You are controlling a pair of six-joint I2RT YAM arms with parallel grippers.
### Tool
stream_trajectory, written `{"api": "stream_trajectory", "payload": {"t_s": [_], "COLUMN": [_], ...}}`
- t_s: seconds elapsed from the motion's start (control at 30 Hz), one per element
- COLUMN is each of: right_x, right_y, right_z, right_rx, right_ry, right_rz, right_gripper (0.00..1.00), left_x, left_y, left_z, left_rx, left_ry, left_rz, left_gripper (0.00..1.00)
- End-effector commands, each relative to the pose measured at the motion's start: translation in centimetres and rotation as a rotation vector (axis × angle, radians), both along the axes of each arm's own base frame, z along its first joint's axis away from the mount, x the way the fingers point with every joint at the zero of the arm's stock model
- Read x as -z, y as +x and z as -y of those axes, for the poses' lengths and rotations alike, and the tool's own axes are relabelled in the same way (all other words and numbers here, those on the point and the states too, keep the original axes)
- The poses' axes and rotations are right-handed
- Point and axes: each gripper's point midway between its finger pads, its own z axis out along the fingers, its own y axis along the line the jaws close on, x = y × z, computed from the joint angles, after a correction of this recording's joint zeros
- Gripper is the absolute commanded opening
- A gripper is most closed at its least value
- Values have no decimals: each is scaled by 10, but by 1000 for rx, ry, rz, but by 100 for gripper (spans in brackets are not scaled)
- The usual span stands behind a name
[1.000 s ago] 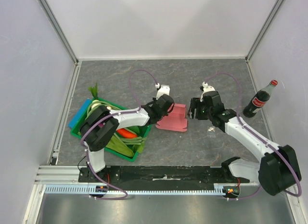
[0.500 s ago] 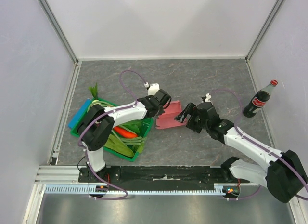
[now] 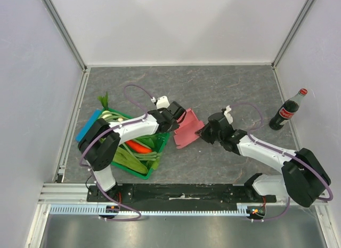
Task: Fold the paper box
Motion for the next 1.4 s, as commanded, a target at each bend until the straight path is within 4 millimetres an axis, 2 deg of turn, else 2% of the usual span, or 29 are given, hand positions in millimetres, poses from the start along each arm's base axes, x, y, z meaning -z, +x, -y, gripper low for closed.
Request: {"api": "stream_trajectory", "payload": {"t_s": [0.0,0.03,0.07,0.1,0.13,0.17,0.2,0.23,0.27,0.3,0.33,0.37,0.4,0.43,0.47,0.5,0.53,0.6,0.67,0.7,0.77,0.8,0.83,0.9,0.97,1.07,1.2,1.37], "right_x": [-14,-21,-16,-18,-38,-31,-37,-61,-58,-64,-85,-75,-79,-95,-87,-91,-99,-106,-107,-108,-103,-109,-99,-97,-80,-70,-80,-91], "right_y": [23,26,24,29,40,35,37,50,46,48,58,47,47,55,47,49,53,53,49,51,57,64,70,76,79,79,92,100], "right_z": [17,16,25,32,35,53,62,70,84,86,84,94,96,93,99,102,103,99,84,86,77,69,62,49,42,34,26,11], "right_rx": [68,19,0,-26,-112,-163,-210,-301,-370,-444,-515,-668,-731,-769,-902,-924,-924,-1046,-1185,-1231,-1276,-1293,-1324,-1364,-1403,-1424,-1375,-1284], "right_ry": [-103,-128,-178,-225,-300,-408,-479,-585,-665,-716,-759,-846,-878,-895,-940,-974,-1019,-1143,-1222,-1300,-1350,-1360,-1366,-1370,-1389,-1435,-1536,-1579], "right_rz": [42,52,19,26,83,25,22,80,27,35,77,-7,-25,-4,-66,-79,-70,-47,5,1,-12,13,-3,16,-23,-38,-20,50], "right_gripper": [0,0,0,0,0,0,0,0,0,0,0,0,0,0,0,0,0,0,0,0,0,0,0,2,8,14,23,40], "left_x": [-34,-39,-62,-66,-79,-110,-112,-128,-138,-161,-174,-179,-197,-202,-203,-212,-213,-212,-214,-214,-213,-211,-213,-211,-215,-215,-213,-215], "left_y": [-2,-6,-10,-24,-32,-42,-61,-69,-76,-90,-96,-102,-110,-113,-115,-116,-116,-118,-123,-126,-131,-131,-134,-137,-140,-142,-143,-142], "left_z": [14,17,21,37,40,42,43,47,47,43,44,40,35,30,25,16,11,3,-4,-6,-12,-14,-17,-22,-29,-36,-37,-35], "left_rx": [36,73,114,243,305,359,463,513,538,595,627,651,681,689,698,679,668,662,671,675,677,672,670,665,647,627,626,630], "left_ry": [-136,-158,-221,-301,-347,-418,-455,-508,-538,-591,-619,-629,-650,-646,-628,-622,-611,-578,-571,-569,-559,-552,-552,-545,-554,-562,-561,-565], "left_rz": [64,68,104,114,133,190,186,222,236,281,315,335,382,405,424,468,479,489,496,495,490,487,493,488,509,522,521,531], "left_gripper": [50,65,69,71,88,90,91,92,93,93,92,92,92,91,91,92,92,92,92,92,92,91,91,91,91,92,92,92]}}
